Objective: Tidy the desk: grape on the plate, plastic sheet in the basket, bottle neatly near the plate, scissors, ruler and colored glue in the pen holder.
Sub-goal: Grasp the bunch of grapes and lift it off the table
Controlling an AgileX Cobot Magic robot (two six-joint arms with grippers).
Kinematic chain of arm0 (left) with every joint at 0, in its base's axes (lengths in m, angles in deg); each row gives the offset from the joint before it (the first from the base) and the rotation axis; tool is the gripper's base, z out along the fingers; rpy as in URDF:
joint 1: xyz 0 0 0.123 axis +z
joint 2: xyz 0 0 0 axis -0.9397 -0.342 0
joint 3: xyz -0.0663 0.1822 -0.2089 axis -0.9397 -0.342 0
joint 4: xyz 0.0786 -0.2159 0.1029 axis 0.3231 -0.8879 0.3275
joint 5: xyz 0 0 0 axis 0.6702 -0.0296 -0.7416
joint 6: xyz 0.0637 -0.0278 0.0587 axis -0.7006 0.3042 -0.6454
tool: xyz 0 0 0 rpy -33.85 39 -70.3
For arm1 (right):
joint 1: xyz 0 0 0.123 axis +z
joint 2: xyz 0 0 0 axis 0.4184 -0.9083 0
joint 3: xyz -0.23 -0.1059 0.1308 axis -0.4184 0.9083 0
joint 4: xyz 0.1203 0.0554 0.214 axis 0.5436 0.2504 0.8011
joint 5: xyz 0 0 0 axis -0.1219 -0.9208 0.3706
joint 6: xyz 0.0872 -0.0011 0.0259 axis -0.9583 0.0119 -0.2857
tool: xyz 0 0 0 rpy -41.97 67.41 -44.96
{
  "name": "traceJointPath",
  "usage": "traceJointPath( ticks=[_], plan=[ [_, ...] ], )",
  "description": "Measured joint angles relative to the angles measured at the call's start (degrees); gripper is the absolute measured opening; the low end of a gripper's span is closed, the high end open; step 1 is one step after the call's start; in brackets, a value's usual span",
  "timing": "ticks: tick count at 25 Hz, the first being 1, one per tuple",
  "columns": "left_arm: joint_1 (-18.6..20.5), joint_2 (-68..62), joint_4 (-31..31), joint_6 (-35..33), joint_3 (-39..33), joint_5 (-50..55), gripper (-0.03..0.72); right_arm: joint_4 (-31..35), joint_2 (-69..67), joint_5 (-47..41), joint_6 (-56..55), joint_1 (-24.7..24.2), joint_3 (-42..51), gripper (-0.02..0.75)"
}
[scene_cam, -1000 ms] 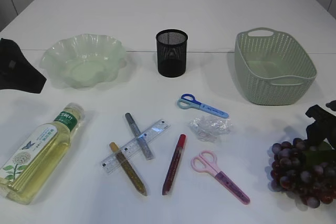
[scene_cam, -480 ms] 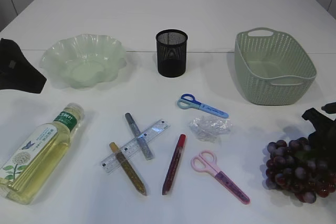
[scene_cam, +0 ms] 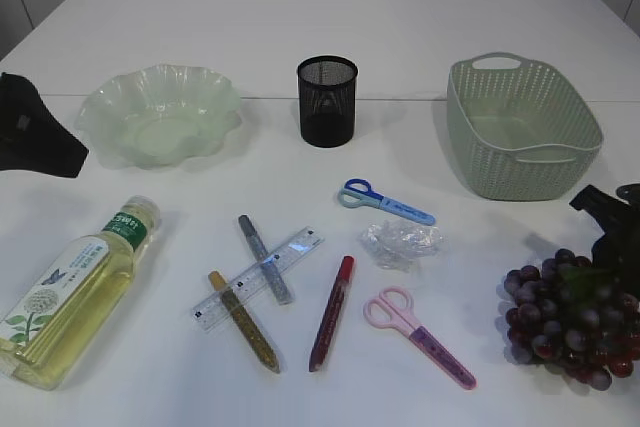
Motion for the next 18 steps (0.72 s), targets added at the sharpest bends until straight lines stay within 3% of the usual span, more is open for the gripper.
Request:
traceJointPath(
  ticks=[11,18],
  plan=[
    [0.0,0.0,0.0,0.0,0.0,0.0,0.498,7.52,12.94,-0.78,20.32,0.0,0.1,0.197],
    [0.0,0.0,0.0,0.0,0.0,0.0,0.498,23.9,17.97,-5.56,40.64,0.0,0.1,0.197]
  ],
)
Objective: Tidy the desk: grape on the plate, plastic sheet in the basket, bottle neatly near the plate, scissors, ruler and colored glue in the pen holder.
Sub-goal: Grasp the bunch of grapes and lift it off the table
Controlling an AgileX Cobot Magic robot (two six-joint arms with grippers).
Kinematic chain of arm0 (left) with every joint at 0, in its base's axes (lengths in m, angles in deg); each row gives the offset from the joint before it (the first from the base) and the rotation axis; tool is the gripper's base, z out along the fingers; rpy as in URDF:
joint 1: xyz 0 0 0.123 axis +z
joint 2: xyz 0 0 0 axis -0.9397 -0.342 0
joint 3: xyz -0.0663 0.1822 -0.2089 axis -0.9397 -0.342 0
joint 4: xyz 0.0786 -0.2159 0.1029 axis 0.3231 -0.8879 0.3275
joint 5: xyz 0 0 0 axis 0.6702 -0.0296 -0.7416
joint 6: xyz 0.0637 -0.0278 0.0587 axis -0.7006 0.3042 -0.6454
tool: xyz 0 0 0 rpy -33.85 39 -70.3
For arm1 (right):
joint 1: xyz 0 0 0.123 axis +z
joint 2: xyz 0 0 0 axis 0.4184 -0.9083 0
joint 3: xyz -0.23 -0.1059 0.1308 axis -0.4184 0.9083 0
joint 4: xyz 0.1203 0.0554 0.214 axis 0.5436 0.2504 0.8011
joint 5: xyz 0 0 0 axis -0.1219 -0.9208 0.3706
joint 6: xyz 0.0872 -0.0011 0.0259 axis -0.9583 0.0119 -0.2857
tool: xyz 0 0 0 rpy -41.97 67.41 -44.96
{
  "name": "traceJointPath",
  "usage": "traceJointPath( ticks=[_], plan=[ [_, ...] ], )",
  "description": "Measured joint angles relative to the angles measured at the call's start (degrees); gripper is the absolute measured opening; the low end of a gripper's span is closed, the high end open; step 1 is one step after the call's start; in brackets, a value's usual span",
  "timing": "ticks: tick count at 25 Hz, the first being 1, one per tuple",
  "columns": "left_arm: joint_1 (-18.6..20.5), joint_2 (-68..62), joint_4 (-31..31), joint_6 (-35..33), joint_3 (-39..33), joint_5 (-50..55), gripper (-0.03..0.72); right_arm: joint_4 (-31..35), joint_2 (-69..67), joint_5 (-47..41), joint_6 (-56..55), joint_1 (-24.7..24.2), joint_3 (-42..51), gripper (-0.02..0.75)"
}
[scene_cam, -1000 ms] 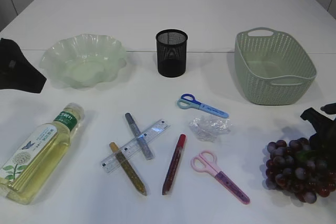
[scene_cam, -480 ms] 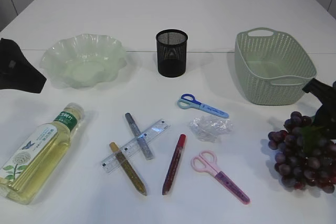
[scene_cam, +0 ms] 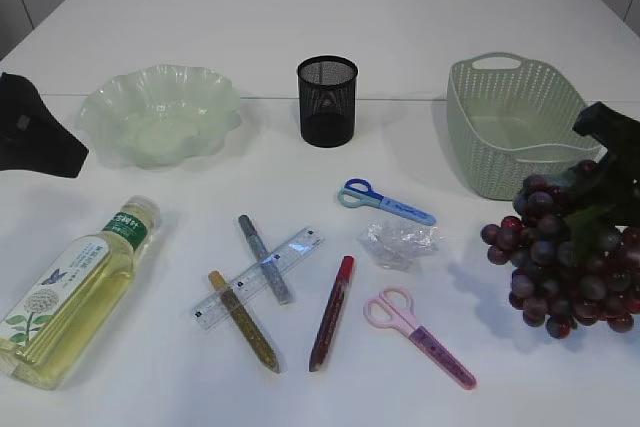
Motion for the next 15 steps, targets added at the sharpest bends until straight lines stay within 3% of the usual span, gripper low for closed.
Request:
traceJointPath(
  ticks=[8,15],
  plan=[
    [0.0,0.0,0.0,0.0,0.0,0.0,0.498,27.33,5.59,-7.74,25.13,0.0,0.1,0.196],
    [0.0,0.0,-0.12,0.0,0.0,-0.67,0.498,31.4,8.23,-12.93,32.49,0.0,-3.63,0.195]
  ],
)
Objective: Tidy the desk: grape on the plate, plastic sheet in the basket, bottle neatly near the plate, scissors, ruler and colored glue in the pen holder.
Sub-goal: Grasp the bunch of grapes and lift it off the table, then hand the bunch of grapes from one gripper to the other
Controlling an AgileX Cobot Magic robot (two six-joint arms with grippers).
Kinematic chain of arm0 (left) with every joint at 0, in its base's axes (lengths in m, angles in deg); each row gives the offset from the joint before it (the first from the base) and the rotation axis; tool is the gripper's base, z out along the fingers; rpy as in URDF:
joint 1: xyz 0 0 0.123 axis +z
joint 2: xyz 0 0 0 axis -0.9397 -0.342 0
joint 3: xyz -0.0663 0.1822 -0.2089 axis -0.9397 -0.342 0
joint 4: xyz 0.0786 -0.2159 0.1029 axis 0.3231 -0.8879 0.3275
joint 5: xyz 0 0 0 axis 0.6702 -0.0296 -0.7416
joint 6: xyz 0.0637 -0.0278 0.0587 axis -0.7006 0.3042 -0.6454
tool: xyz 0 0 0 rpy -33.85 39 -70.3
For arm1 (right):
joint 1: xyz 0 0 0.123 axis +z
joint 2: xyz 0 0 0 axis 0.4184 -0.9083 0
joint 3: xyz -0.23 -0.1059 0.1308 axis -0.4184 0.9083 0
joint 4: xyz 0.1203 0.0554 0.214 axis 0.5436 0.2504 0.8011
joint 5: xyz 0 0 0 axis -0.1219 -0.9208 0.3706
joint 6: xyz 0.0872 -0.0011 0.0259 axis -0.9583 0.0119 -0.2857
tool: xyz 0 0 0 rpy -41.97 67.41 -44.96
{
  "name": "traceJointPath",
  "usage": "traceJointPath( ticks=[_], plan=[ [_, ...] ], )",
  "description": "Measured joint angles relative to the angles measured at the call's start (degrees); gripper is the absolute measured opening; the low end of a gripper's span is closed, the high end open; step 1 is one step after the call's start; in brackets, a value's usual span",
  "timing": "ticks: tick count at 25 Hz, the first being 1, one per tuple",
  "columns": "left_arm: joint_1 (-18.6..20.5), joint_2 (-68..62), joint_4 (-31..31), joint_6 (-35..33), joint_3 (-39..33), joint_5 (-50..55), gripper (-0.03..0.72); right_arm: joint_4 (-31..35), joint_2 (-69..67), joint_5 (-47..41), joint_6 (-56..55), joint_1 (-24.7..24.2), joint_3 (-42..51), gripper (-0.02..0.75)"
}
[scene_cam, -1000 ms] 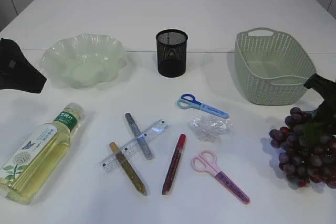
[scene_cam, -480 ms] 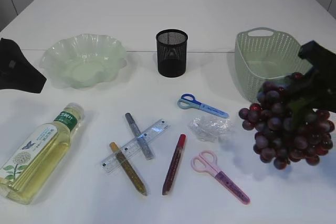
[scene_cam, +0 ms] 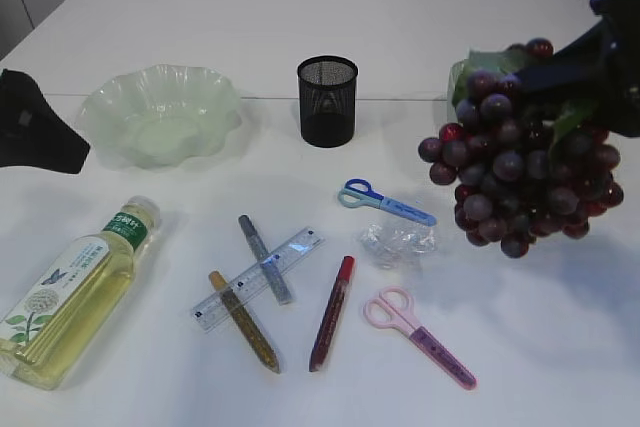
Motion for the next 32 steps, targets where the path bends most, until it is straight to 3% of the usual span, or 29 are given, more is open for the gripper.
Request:
traceJointPath(
  ticks=[4,16,21,28,32],
  plan=[
    [0.0,0.0,-0.5,0.0,0.0,-0.22,0.498,0.0,0.15,-1.63,1.41,2.18,-4.84,0.195],
    [0.0,0.0,-1.0,-0.13,0.0,-1.52,0.498,0.41,-3.02,2.05,2.41,19.98,-12.51,0.195],
    [0.0,0.0,-2.18,-0.17,0.0,-4.65,0.498,1.37,-5.47,3.1,2.41,22.5,-13.3,0.195],
    [-0.88,0.0,-8.23,-8.24,-3.72,-22.93,0.498,2.04,-5.95,4.6,2.41,22.5,-13.56,0.195],
    [-7.25,0.2,-11.87,-14.71,-11.43,-38.0,0.489,2.88,-5.95,4.83,2.41,22.5,-13.56,0.195]
  ],
)
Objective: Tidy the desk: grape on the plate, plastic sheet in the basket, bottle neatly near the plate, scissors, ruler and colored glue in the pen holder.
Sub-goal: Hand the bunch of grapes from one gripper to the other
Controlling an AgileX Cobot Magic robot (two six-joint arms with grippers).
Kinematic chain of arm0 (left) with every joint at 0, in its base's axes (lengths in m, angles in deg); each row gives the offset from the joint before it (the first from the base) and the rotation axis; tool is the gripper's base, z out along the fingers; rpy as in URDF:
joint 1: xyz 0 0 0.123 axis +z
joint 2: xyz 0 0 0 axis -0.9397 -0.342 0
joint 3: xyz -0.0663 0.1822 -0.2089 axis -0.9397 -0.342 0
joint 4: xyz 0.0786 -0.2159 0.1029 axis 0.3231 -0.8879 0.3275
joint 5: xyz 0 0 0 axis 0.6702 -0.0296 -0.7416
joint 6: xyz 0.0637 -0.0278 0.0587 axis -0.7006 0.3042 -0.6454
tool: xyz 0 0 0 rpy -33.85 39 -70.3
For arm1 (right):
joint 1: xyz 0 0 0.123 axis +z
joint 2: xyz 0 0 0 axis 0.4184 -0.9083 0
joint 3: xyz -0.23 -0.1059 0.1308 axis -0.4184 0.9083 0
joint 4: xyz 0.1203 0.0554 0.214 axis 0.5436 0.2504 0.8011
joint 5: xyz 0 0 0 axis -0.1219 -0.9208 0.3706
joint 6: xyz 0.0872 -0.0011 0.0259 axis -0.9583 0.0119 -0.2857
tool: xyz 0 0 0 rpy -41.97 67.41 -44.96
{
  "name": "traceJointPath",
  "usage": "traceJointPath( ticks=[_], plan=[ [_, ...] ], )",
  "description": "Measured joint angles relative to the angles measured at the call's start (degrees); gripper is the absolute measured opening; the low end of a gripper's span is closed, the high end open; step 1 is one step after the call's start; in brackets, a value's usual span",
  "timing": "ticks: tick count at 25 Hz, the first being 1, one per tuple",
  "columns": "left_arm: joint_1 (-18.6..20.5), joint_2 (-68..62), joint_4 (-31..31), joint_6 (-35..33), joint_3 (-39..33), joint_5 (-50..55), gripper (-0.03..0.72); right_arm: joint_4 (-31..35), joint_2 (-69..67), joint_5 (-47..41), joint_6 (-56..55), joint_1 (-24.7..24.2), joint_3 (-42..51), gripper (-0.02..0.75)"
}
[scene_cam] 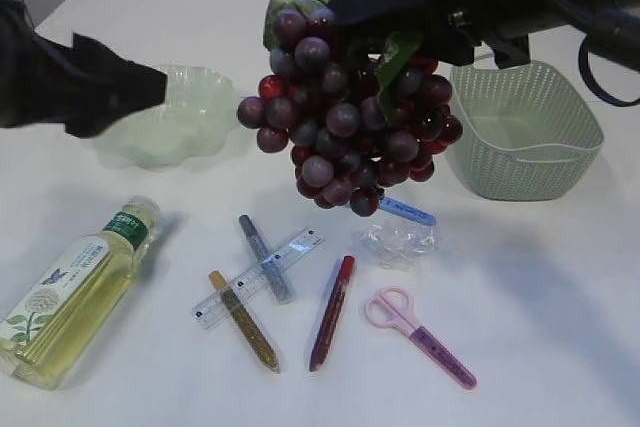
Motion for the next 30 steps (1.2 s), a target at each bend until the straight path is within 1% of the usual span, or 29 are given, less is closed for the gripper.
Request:
traceJointPath(
  ticks=[3,5,7,10,12,14,16,20,22,24,26,27,30],
  plan=[
    [-7.52,0.47,-0.8,-1.14,-5.86,-13.06,0.487,0.09,0.0,0.28,0.11,0.0,0.0,0.195],
    [-12.08,0.61,-1.21,0.31,-7.96,-20.84,0.487,0.09,0.0,0.73,0.11,0.0,0.0,0.195],
    [-15.21,0.61,-1.37,3.1,-8.77,-24.99,0.487,0.09,0.0,1.39,0.11,0.0,0.0,0.195],
    [-17.57,1.03,-0.83,7.08,-9.02,-28.1,0.487,0.13,0.0,1.55,0.33,0.0,0.0,0.195],
    [-18.42,1.49,2.7,11.51,-9.02,-29.15,0.484,0.13,0.0,1.64,0.59,0.0,0.0,0.194],
    [-18.76,1.98,8.1,17.14,-9.02,-29.4,0.479,0.13,0.0,1.89,0.81,0.0,0.0,0.194],
    [-18.81,2.18,14.83,24.52,-9.23,-30.49,0.477,0.22,0.0,2.39,0.92,0.0,0.0,0.194],
    [-18.81,2.04,32.05,40.69,-10.09,-34.93,0.477,0.35,0.0,2.71,1.38,0.0,0.0,0.194],
    [-18.81,0.94,39.06,45.96,-10.09,-37.76,0.477,0.35,0.0,2.73,2.03,0.0,-0.1,0.194],
    [-18.9,-0.92,42.0,48.45,-10.09,-39.44,0.479,0.35,0.0,2.73,2.29,0.0,-0.34,0.194],
    [-18.9,-3.04,43.25,49.35,-10.09,-40.99,0.498,0.35,0.0,2.59,2.41,0.0,-0.75,0.194],
    [-18.9,-4.08,43.82,49.59,-10.09,-41.64,0.523,0.35,0.0,2.46,2.5,0.0,-1.0,0.194],
    [-18.9,-6.34,45.11,50.35,-10.09,-43.97,0.635,0.35,0.0,1.29,2.62,0.0,-1.99,0.194]
  ],
)
